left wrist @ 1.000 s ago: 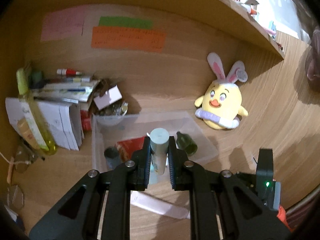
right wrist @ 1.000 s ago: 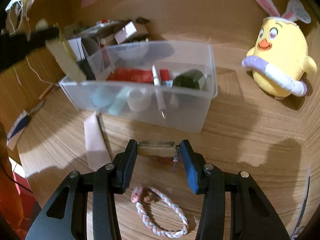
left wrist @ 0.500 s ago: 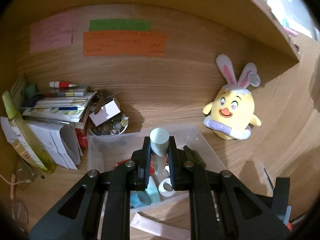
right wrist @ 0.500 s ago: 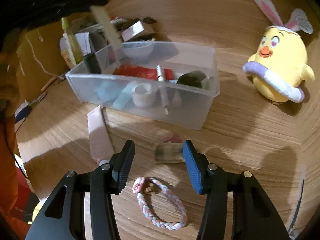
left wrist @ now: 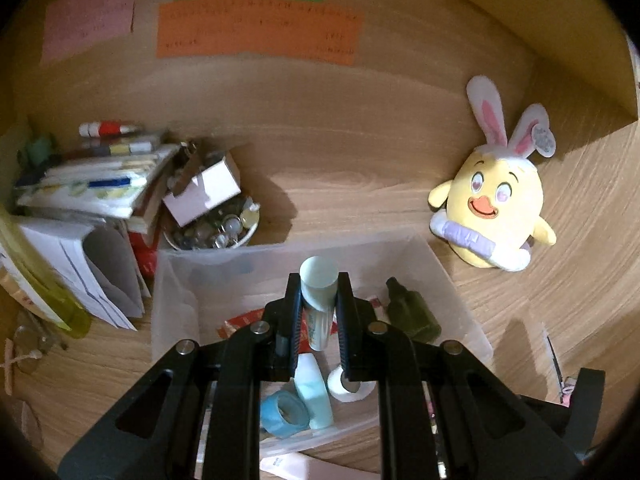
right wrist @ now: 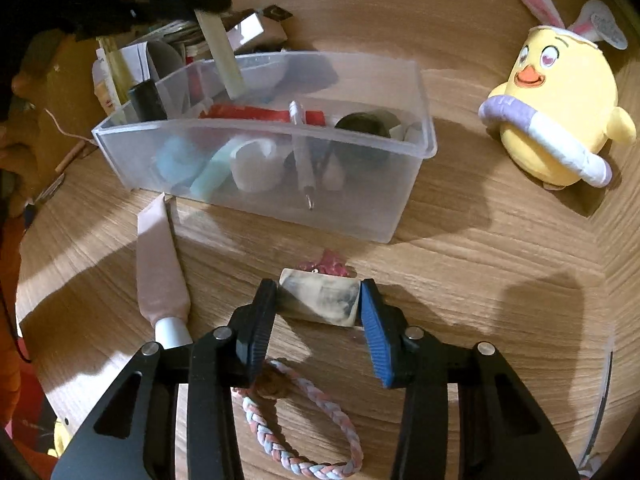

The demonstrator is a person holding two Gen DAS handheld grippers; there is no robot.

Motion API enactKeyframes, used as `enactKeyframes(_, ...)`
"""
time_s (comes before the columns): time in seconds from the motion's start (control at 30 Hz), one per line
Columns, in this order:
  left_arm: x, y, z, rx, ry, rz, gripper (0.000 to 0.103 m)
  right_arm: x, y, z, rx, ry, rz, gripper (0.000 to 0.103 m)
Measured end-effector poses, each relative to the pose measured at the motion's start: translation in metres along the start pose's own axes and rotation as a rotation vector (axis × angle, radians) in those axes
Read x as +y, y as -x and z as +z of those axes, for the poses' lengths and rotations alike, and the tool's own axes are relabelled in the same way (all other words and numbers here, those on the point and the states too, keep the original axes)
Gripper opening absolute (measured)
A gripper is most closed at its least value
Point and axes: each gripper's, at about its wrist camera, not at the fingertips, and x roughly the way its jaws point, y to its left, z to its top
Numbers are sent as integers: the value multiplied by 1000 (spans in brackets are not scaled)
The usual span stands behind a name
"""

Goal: Organize objects
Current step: 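Lower the white-green tube into the box with the left tool while the right tool drops the wooden block in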

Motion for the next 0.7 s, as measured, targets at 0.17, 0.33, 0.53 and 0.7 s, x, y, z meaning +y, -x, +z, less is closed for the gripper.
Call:
enactKeyframes(0.17,-1,-11,-6,38,-4,-28,15,-2,16,4,-33,-14,48,39)
enactKeyframes(0.33,0,-19,-11,75,-3,-48,15,-3,42,23,-120,-17,62,39)
enactKeyframes(0.53,3,-12,-11,57,-11,-29,15,-4,51,51,-184,-7,35,39)
enactKeyframes(0.7,7,0,-10,39,-7,-34,18,-6,39,74,-185,4,-8,39)
